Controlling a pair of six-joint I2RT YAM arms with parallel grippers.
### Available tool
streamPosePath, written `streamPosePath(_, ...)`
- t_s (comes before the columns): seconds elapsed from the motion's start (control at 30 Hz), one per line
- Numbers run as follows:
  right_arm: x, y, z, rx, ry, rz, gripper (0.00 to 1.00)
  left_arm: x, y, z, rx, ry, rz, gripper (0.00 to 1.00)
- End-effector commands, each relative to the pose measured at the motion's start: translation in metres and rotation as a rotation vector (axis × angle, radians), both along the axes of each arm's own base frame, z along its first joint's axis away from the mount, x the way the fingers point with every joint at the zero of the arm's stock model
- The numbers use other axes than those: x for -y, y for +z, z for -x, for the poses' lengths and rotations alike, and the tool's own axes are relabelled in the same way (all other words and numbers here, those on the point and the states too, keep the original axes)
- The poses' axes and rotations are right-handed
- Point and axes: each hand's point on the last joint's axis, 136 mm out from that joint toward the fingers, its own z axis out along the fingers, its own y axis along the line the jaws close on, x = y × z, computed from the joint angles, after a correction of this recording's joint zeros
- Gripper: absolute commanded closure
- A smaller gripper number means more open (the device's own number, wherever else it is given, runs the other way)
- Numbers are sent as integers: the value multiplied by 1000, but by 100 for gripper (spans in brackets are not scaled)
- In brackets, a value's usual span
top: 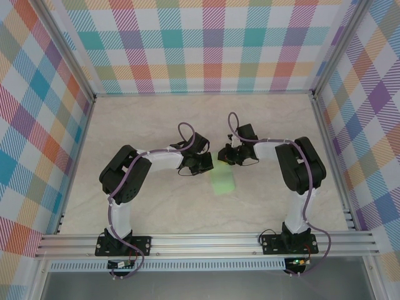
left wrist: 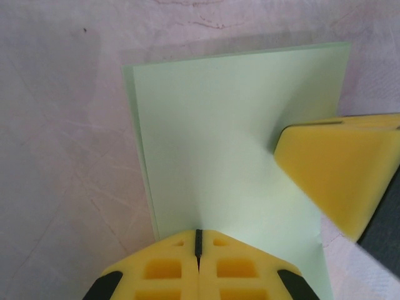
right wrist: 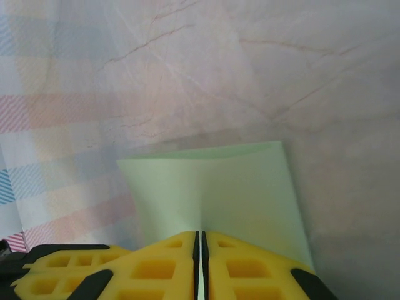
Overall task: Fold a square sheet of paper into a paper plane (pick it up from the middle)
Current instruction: Fold the square sheet of paper in half at the center of the table.
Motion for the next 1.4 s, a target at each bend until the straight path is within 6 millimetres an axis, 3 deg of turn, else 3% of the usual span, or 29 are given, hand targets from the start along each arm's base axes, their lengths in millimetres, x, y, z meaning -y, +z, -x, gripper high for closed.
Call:
streamPosePath(0.0, 31, -13, -16, -5, -112, 52, 88, -68, -72, 57, -214, 17, -311, 98)
streamPosePath(0.17, 49, -3, -28, 17, -193, 62, 88, -67, -72, 58, -213, 13, -306, 98)
streamPosePath(0.37, 28, 38, -27, 117, -136, 1, 88, -65, -70, 56, -208, 12, -302, 98)
streamPosePath(0.43, 16, 43, -23, 119, -105, -24, 88, -65, -69, 55, -206, 13, -302, 98)
streamPosePath(0.6, -4, 24, -22, 46, -56, -23, 88, -65, -69, 55, -207, 15, -304, 98)
streamPosePath(0.73, -6, 13, -30, 26, -56, 9, 88, -65, -69, 56, -212, 18, -306, 99)
streamPosePath(1.03, 34, -3, -46, 29, -164, 150, 89, -69, -70, 60, -216, 7, -318, 99)
streamPosePath(1.13, 40, 9, -50, 56, -180, 154, 89, -68, -70, 61, -214, 2, -320, 99)
streamPosePath(1.23, 35, 37, -44, 101, -156, 103, 89, -67, -70, 60, -209, -4, -321, 99)
streamPosePath(1.37, 25, 55, -11, 79, -90, 45, 88, -66, -70, 59, -203, -8, -320, 100)
